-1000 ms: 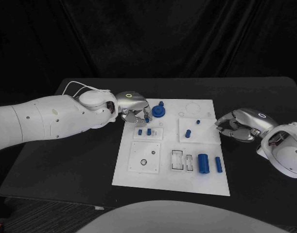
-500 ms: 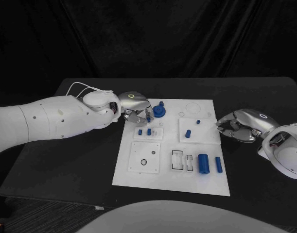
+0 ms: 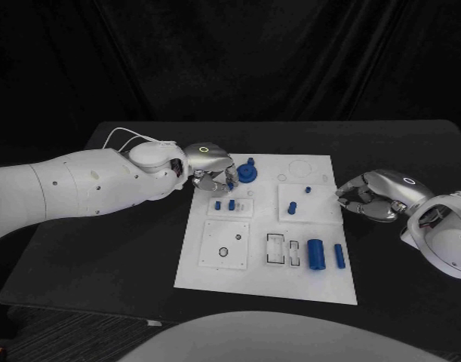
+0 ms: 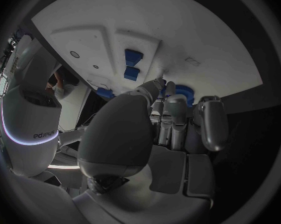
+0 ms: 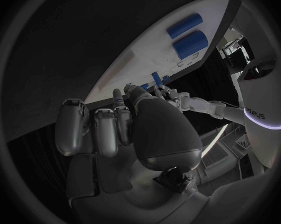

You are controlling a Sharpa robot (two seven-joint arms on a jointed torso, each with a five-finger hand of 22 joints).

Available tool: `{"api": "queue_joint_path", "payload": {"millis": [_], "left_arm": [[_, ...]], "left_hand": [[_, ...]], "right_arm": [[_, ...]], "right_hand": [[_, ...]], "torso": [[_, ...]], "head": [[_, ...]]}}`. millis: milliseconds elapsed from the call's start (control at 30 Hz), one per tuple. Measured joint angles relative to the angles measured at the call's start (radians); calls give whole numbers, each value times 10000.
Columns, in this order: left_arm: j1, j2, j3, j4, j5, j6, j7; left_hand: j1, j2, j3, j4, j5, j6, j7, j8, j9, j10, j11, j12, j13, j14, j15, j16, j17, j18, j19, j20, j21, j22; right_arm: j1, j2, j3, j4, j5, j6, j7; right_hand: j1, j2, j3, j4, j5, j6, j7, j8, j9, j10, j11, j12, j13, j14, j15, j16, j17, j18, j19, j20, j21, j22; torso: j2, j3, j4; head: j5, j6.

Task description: Assemble the parts on the task board

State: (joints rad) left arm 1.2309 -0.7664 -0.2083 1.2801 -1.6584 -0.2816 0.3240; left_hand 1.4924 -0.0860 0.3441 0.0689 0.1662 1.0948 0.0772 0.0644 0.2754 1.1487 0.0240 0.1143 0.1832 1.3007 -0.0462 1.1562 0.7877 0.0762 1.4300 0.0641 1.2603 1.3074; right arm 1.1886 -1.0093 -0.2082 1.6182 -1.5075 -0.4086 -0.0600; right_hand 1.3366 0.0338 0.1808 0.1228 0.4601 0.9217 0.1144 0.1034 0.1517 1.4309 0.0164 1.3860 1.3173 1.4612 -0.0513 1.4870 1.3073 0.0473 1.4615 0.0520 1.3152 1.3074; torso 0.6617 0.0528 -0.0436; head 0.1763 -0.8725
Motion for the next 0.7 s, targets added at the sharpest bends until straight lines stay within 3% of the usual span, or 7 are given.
{"api": "queue_joint_path", "payload": {"millis": [700], "left_arm": [[-36, -163, -16, 156, -27, 63, -36]], "left_hand": [[-70, -71, -3, 58, -104, -1, -1, 51, 0, 38, -38, -111, -24, -36, -36, -71, -123, 0, -72, 1, -115, 0]], "right_arm": [[-16, 6, 0, -7, 2, 36, -10]], "right_hand": [[0, 0, 70, -15, 0, 0, 0, 0, 1, 0, 0, -35, -28, 0, 0, -39, 0, -1, 0, 0, 0, 0]], "torso": [[1, 4, 18]], "head": [[-31, 0]]}}
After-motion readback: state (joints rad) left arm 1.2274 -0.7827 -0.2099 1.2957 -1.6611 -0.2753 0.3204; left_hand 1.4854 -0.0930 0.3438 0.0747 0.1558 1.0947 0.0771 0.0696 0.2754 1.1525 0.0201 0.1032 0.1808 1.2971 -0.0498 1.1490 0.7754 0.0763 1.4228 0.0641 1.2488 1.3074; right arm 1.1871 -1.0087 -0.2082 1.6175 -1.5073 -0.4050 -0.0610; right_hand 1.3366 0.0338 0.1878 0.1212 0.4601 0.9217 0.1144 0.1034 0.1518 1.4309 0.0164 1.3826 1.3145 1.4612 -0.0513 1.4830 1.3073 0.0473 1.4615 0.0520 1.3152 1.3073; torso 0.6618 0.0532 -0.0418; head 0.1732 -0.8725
